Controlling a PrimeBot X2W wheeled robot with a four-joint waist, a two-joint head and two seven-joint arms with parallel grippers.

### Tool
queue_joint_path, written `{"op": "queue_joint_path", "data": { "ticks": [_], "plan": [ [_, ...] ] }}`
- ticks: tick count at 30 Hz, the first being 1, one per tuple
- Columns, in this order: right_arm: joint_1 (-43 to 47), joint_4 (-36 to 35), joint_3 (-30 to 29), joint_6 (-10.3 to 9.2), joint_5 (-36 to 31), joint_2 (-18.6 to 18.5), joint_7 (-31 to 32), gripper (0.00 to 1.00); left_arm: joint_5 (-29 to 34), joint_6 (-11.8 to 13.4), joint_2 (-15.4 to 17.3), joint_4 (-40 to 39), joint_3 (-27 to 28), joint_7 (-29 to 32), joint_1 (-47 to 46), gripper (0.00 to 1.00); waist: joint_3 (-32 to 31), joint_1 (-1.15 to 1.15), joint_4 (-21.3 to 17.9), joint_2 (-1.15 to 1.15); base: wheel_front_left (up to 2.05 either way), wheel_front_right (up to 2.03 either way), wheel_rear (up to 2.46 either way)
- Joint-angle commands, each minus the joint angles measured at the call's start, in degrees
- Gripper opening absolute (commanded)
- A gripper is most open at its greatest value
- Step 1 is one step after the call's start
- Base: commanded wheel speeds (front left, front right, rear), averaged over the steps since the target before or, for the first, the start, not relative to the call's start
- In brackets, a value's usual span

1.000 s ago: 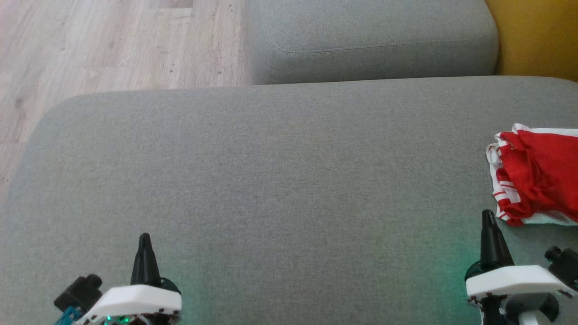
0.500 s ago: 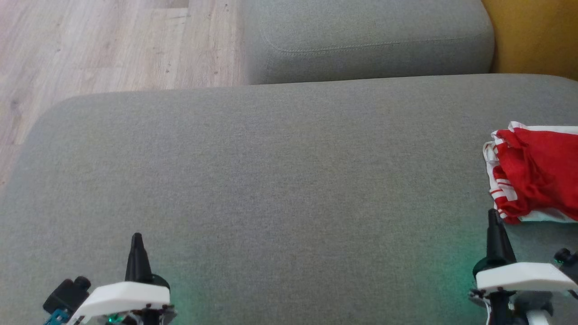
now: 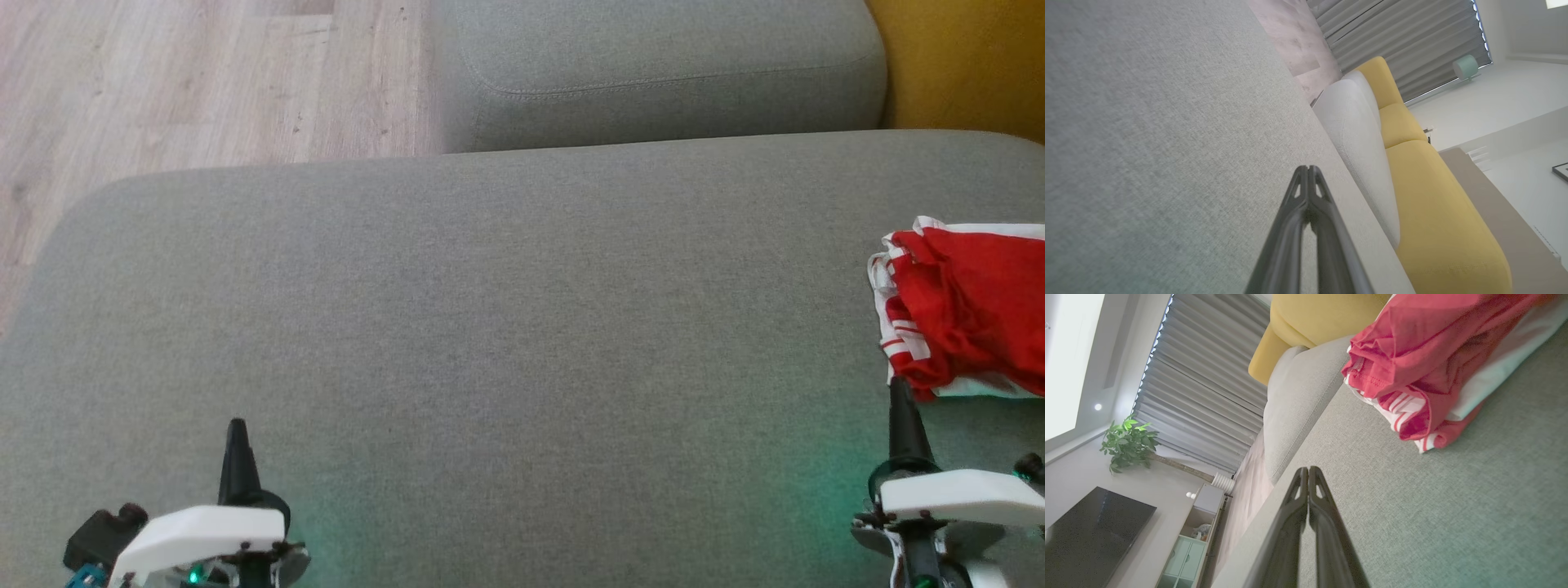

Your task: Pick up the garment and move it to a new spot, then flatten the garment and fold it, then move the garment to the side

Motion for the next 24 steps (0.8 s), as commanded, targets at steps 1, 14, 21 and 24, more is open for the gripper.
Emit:
{"op": "queue_joint_path", "data": {
  "ticks": [1,14,21,24],
  "plan": [
    [-3.5,-2.2,0.4,-0.03,1.8,-0.4,0.4,0.00,-1.4,-0.3,0.2,-2.1,1.8,0.4,-3.4,0.00,0.0,0.00,-0.1,0.00,0.00,0.00,0.00],
    [-4.4,-2.3,-0.3,-0.03,10.6,-0.4,2.5,0.00,-8.5,-0.9,0.3,-2.8,3.5,2.6,-3.7,0.00,0.1,0.00,-0.6,0.00,0.00,0.00,0.00],
    [-4.8,-2.4,-0.7,-0.03,15.3,-0.4,3.7,0.00,-12.4,-1.2,0.3,-3.2,4.4,3.7,-3.9,0.00,0.1,0.00,-0.9,0.00,0.00,0.00,0.00],
    [-5.0,-2.4,-0.8,-0.03,17.3,-0.4,4.2,0.00,-14.0,-1.3,0.3,-3.3,4.8,4.2,-4.0,0.00,0.2,0.00,-1.0,0.00,0.00,0.00,0.00]
  ]
}}
